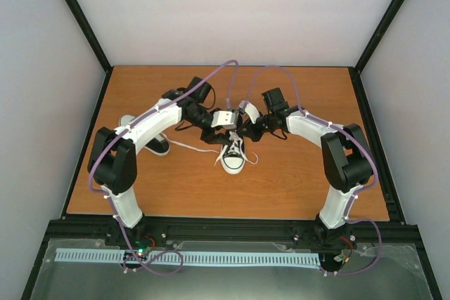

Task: Tie the shoes
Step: Cross the shoelace with the shoelace.

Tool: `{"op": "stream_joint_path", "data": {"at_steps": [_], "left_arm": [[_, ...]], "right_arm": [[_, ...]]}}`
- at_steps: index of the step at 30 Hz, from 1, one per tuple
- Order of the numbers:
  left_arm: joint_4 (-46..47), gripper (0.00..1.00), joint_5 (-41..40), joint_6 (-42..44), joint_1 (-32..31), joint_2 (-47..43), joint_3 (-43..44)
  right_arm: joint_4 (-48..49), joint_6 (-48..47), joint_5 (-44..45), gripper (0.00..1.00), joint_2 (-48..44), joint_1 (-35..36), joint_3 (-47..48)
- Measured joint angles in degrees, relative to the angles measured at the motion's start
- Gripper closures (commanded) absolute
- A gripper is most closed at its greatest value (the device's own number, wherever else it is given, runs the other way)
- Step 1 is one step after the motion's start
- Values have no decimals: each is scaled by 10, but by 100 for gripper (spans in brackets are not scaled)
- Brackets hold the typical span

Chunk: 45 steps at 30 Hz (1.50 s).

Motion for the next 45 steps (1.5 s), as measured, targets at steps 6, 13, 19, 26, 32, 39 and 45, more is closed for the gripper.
{"op": "stream_joint_path", "data": {"at_steps": [6, 13, 19, 26, 32, 39, 45], "left_arm": [[33, 47, -16, -3, -18, 24, -4], [56, 46, -37, -1, -19, 50, -5], [75, 52, -51, 1, -23, 58, -5], [100, 98, -77, -7, -23, 65, -5], [106, 99, -92, -27, -15, 62, -9], [105, 99, -69, -57, 29, 57, -16], [105, 99, -59, -72, 46, 63, -16]], "right_arm": [[1, 4, 0, 97, 0, 0, 0], [-5, 4, 0, 97, 0, 0, 3], [-10, 4, -1, 97, 0, 0, 10], [-9, 4, -1, 97, 0, 0, 10], [-9, 4, 1, 97, 0, -1, 10], [-16, -3, -1, 97, -5, -1, -3], [-18, -8, -12, 97, -15, -1, -13]]}}
